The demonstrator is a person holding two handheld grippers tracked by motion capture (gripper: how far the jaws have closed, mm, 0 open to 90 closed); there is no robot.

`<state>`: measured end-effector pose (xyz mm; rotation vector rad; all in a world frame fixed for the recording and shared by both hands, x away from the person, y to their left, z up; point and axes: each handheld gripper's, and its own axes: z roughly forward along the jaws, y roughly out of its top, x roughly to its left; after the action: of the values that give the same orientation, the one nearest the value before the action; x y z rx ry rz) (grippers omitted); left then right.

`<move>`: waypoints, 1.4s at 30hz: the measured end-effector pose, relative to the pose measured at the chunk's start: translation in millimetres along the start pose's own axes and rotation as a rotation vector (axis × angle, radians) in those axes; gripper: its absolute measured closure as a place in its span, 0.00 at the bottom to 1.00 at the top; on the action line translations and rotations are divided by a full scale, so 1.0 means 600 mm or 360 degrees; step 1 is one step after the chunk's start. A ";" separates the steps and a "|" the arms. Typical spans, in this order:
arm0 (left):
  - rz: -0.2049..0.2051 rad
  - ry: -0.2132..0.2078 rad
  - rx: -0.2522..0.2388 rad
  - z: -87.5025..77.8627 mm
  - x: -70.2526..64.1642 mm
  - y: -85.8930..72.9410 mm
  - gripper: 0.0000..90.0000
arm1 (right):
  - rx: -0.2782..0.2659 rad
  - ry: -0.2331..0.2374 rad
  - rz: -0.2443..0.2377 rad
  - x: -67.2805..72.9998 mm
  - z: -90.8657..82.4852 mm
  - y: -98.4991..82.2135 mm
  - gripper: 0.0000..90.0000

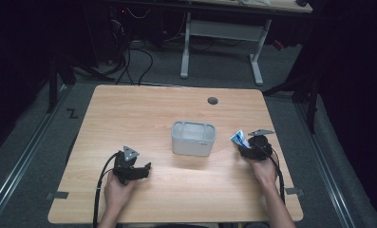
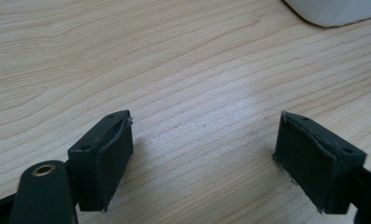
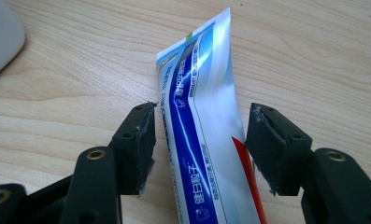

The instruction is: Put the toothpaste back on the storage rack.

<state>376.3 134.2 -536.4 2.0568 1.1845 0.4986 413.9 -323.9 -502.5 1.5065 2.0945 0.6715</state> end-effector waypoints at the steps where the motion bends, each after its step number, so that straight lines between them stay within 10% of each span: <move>1: 0.0000 0.0000 0.0000 0.000 0.000 0.000 0.22 | 0.0009 -0.0004 -0.0003 0.000 0.001 0.001 0.47; 26: 0.0002 0.0000 0.0001 0.000 0.000 0.000 0.22 | 0.0244 -0.0046 -0.0053 -0.012 0.020 0.020 0.67; 42: -0.0002 0.0003 -0.0002 0.001 0.000 0.000 0.22 | 0.0361 0.0061 -0.0030 -0.029 0.019 0.036 0.80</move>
<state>376.7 134.0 -536.5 2.0549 1.1863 0.5005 441.5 -333.5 -495.9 1.6011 2.2740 0.4718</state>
